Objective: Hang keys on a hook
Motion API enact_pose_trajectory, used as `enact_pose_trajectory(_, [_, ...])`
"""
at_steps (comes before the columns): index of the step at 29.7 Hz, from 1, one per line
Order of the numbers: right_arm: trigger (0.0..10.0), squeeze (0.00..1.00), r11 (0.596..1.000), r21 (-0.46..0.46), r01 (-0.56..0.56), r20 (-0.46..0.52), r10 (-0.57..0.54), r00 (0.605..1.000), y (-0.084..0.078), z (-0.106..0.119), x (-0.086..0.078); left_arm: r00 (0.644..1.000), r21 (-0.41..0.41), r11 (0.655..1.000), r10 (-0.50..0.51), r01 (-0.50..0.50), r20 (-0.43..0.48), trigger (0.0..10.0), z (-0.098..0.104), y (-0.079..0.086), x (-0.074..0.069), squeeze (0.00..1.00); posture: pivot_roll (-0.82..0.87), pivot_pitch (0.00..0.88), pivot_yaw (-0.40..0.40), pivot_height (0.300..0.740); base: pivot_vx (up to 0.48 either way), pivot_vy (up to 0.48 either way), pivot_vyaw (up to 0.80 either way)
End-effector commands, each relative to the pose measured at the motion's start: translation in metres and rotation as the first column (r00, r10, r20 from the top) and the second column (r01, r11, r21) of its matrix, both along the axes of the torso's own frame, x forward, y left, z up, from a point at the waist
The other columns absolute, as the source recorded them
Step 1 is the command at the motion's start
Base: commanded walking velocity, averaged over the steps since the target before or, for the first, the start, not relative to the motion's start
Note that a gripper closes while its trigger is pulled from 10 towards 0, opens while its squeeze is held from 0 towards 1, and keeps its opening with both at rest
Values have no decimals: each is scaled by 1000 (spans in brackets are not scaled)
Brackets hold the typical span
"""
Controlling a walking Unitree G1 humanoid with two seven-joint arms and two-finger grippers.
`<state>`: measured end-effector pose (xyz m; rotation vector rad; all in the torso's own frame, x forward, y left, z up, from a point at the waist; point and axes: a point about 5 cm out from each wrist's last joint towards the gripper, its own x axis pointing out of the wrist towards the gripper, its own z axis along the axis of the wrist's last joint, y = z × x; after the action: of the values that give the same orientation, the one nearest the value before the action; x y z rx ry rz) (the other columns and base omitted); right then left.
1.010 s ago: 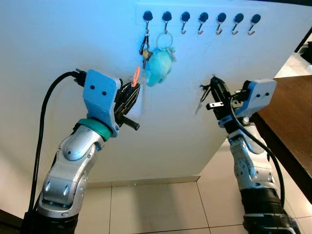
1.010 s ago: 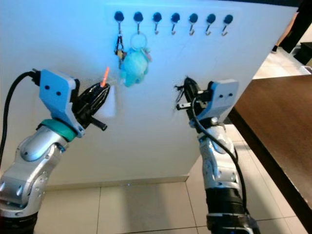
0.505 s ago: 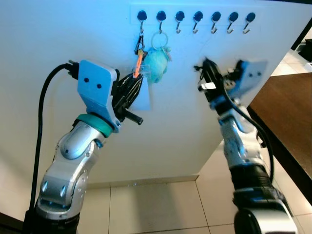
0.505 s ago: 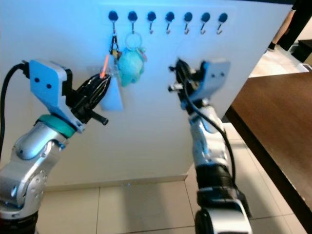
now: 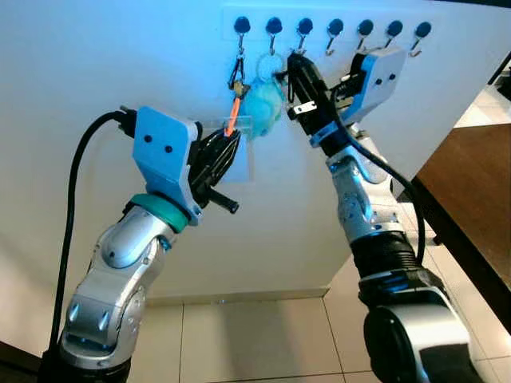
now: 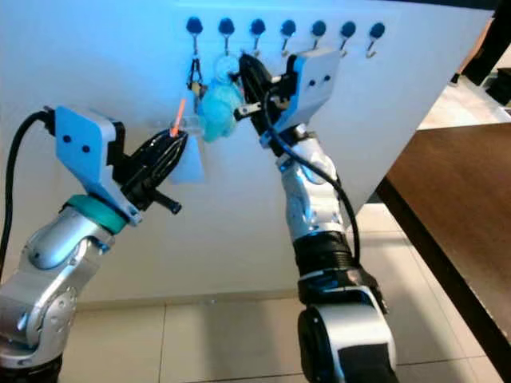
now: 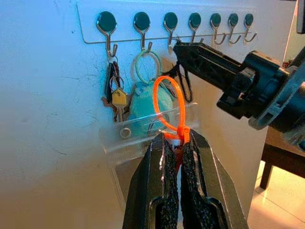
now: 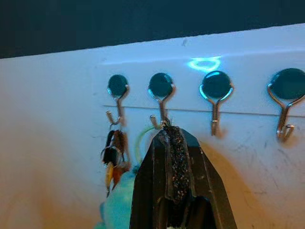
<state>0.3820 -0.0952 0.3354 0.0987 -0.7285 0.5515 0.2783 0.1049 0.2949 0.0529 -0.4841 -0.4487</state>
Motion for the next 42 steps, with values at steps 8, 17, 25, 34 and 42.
enact_pose_trajectory(8, [10000, 0, 999, 32, 34, 104, -37, 994, 2, 26, -3, 1000, -12, 1000, -23, 23, 0, 10000, 1, -4, -4, 0, 105, 164, 53, 740, 0, 0, 0])
enact_pose_trajectory(17, [10000, 0, 991, 32, 127, 125, -130, 984, -7, 34, 1, 1000, -11, 1000, -29, 29, -2, 10000, 1, -5, -5, 0, 103, 160, 55, 740, 0, 0, 0])
enact_pose_trajectory(25, [10000, 0, 984, 31, 177, 116, -179, 977, -14, 32, 4, 999, -7, 999, -34, 34, -3, 10000, 1, -5, -4, 0, 101, 154, 58, 740, 0, 0, 0])
enact_pose_trajectory(34, [10000, 0, 983, 27, 182, 93, -184, 979, -14, 29, 8, 999, -6, 999, -34, 34, -3, 10000, 1, -5, -4, 0, 103, 150, 57, 740, 0, 0, 0])
enact_pose_trajectory(42, [10000, 0, 987, 16, 162, 67, -163, 984, -9, 27, 10, 999, -7, 999, -32, 32, -3, 10000, 1, -5, -4, 0, 107, 147, 55, 740, 0, 0, 0])
